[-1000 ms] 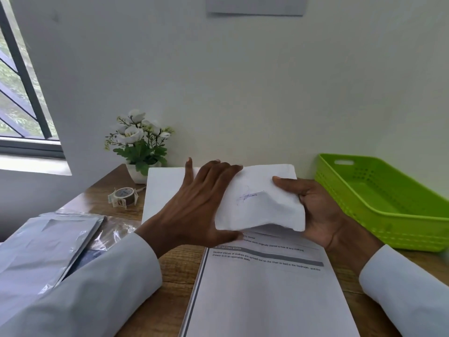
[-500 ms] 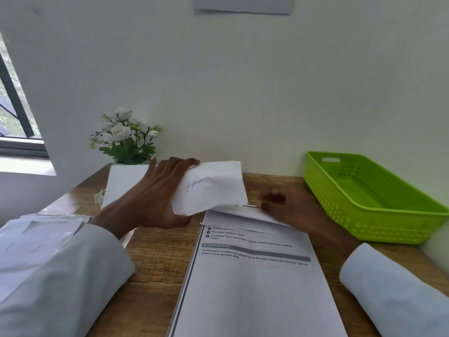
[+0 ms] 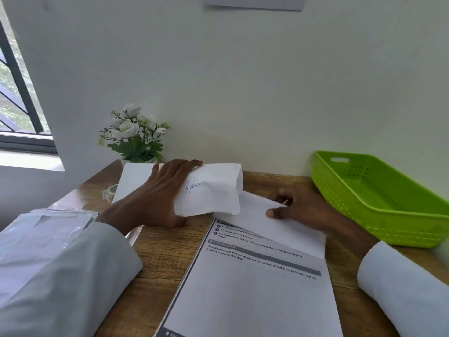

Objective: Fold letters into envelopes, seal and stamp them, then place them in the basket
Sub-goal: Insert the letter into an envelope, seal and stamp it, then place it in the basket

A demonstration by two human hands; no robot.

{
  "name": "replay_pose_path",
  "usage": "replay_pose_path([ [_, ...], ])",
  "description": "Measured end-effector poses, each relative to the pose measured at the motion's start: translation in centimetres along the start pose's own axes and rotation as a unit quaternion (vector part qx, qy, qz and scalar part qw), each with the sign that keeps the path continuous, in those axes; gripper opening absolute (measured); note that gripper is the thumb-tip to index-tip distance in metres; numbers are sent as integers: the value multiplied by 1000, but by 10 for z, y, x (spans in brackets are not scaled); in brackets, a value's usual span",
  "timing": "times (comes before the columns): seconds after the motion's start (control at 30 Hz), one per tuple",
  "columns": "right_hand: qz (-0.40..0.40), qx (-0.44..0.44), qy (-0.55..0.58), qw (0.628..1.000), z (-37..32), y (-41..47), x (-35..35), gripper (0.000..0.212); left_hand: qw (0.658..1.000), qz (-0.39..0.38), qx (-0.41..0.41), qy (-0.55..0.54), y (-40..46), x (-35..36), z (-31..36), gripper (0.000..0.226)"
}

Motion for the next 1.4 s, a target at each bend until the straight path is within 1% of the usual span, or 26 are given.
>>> replay_pose_path([
  [0.1, 52, 18, 79, 995, 0, -6, -30, 11, 1000, 4, -18, 1, -1, -2, -6, 122],
  [0.23, 106, -1, 115, 988, -10, -15, -62, 12, 999, 10, -43, -6, -2, 0, -14, 125],
  [0.4, 114, -6, 151, 982, -16, -22, -74, 14, 998, 18, -65, -15, -3, 0, -19, 126],
  [0.5, 96, -9, 157, 983, -20, -23, -67, 15, 997, 24, -66, -17, -3, -1, -19, 125],
  [0.63, 48, -13, 133, 990, -27, -23, -44, 18, 998, 39, -47, 2, 0, -7, -10, 124],
  [0.77, 7, -4, 106, 994, -31, -21, -28, 19, 995, 38, 6, 88, 3, -10, 8, 125],
  [0.9, 5, -5, 107, 994, -34, -18, -20, 17, 986, 30, 60, 152, 8, -7, 33, 127],
  [1.0, 11, -11, 137, 990, -38, -16, -9, 20, 984, 30, 79, 154, 12, -2, 49, 124],
  [1.1, 21, -14, 130, 991, -38, -15, -10, 29, 988, 30, 78, 134, 12, 0, 51, 121],
  [1.17, 3, -1, 111, 994, -35, -17, -16, 39, 989, 28, 70, 123, 10, -1, 46, 120],
  [1.23, -45, 23, 102, 994, -29, -22, -22, 44, 990, 32, 63, 122, 9, -4, 42, 120],
  [1.3, -99, 41, 83, 991, -21, -27, -24, 39, 990, 38, 59, 125, 8, -7, 39, 120],
  [1.33, -112, 44, 74, 990, -18, -28, -25, 34, 990, 40, 58, 126, 8, -8, 39, 119],
  [1.4, -96, 42, 85, 991, -15, -27, -28, 27, 989, 39, 63, 128, 8, -8, 42, 119],
])
Point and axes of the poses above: each hand's wrist, its own y-axis towards the middle knuckle, its own x-axis out of the palm, z = x × y, the point moved 9 cm from there along y, towards the middle knuckle, and after that the axes turned 1 degree about x, right-handed, at the moved point
